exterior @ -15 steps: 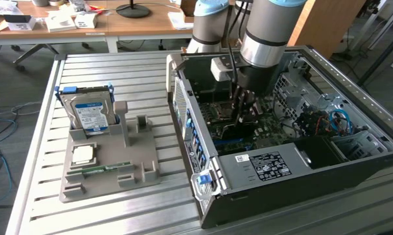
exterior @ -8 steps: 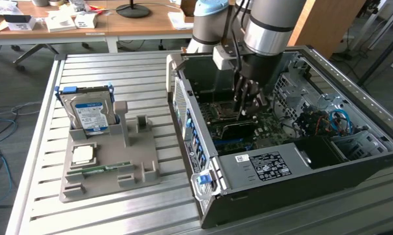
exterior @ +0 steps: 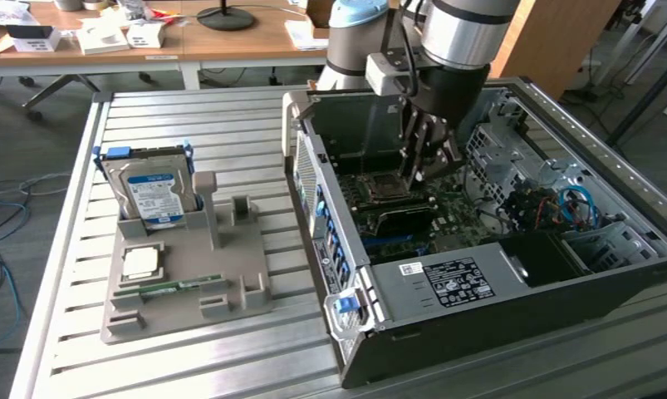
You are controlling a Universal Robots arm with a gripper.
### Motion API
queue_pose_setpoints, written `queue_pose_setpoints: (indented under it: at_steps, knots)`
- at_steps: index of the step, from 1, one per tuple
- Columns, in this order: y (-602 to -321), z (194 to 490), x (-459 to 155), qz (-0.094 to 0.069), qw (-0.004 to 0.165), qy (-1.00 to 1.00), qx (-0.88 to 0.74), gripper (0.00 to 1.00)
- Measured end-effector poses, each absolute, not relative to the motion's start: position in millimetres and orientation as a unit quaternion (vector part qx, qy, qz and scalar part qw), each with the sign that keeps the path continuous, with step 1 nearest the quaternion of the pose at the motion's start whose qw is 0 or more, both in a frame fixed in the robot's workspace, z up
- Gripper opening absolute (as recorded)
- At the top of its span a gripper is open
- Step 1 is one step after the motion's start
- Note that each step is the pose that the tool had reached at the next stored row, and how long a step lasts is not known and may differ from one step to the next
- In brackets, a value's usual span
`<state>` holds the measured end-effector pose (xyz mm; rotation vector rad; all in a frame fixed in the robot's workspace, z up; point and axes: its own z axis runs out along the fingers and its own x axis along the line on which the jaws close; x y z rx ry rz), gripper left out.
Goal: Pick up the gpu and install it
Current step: 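Insert the gpu into the slot, then press down on the gpu until it lock into place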
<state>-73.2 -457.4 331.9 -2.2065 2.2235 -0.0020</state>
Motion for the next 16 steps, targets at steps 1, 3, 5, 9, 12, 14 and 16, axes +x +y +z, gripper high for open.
queue_pose_setpoints:
  at_steps: [1,3,5,9,12,14,16]
  knots:
    - [-457,335,-73,-0.001,0.005,0.71,-0.704,0.34]
    - [-457,339,-73,-0.001,0.005,0.71,-0.704,0.34]
    - [-457,343,-73,-0.001,0.005,0.71,-0.704,0.34]
    - [-457,351,-73,-0.001,0.005,0.71,-0.704,0.34]
    - [-457,354,-73,-0.001,0.005,0.71,-0.704,0.34]
    - [-457,354,-73,-0.001,0.005,0.71,-0.704,0.34]
    - [-457,354,-73,-0.001,0.005,0.71,-0.704,0.34]
